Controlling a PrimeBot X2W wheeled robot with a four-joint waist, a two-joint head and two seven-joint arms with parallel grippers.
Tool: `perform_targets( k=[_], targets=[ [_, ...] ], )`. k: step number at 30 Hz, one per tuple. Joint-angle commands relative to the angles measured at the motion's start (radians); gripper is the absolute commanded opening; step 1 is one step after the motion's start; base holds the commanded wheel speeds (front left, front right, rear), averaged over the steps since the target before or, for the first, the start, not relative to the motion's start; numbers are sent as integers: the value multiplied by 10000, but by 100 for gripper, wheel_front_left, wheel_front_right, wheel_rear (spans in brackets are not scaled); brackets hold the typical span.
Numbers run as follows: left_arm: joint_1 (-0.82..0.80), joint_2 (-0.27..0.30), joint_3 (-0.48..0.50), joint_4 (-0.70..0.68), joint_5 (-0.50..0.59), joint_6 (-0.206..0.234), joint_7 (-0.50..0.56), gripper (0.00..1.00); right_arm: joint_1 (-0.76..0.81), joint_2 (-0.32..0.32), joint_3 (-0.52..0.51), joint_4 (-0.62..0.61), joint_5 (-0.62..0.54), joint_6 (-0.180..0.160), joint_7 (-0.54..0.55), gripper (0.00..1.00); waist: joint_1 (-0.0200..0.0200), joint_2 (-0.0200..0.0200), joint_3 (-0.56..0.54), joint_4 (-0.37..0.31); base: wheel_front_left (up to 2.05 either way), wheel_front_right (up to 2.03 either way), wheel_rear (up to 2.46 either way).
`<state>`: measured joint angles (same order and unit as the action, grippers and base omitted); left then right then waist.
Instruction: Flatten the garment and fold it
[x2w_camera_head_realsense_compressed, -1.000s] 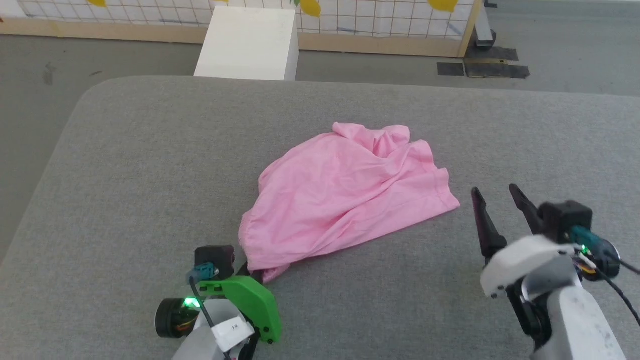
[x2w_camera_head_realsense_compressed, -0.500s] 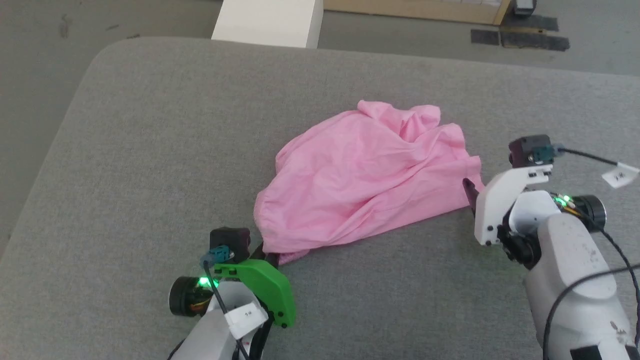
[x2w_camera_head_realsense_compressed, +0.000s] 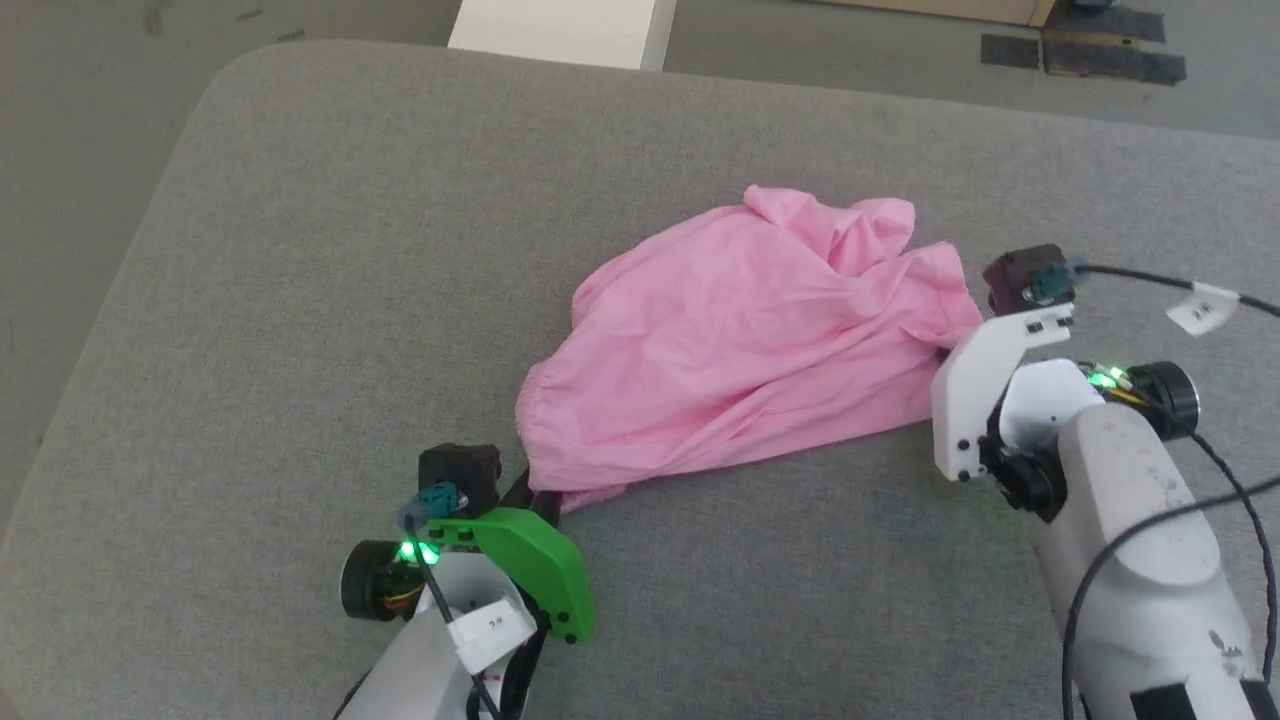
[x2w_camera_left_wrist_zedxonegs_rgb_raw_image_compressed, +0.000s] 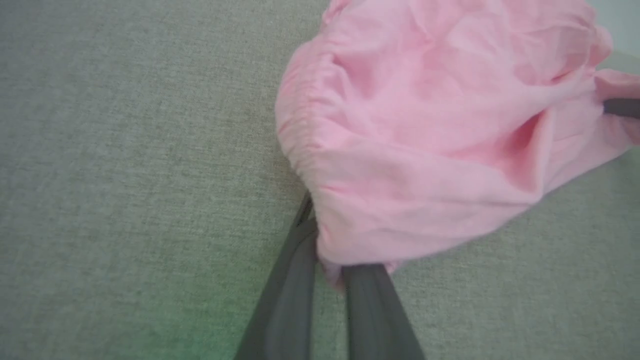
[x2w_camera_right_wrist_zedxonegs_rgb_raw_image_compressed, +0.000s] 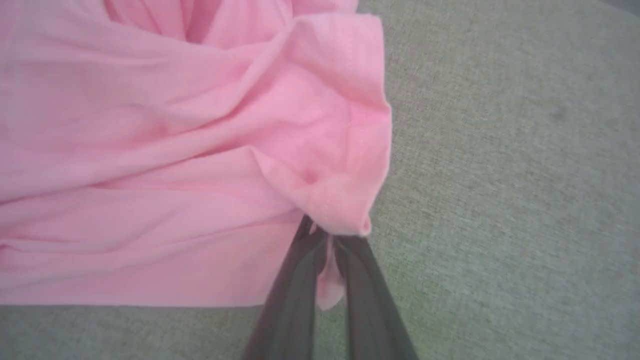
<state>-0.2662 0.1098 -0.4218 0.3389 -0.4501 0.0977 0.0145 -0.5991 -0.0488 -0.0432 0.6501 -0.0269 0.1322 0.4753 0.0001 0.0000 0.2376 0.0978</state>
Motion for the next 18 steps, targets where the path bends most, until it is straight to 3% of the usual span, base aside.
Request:
perform_targets(
  k=[1,9,18],
  targets=[
    [30,106,82,-92,16,36,-107,0,395,-14,5,-350,260,-15,-357,0,-1,0,-273,-148,0,0,0],
    [884,559,334,-1194,-120,259,-223,0,2956,-14,-3,-3418,2109,-15,-1524,0,-1,0,-1145,-637,0,0,0],
    [1811,1465,292,-3779,4,533,815,0,5983,-14,-562,-7137,2841,-15,-815,0,-1,0,-1555,-1134,0,0,0]
  ],
)
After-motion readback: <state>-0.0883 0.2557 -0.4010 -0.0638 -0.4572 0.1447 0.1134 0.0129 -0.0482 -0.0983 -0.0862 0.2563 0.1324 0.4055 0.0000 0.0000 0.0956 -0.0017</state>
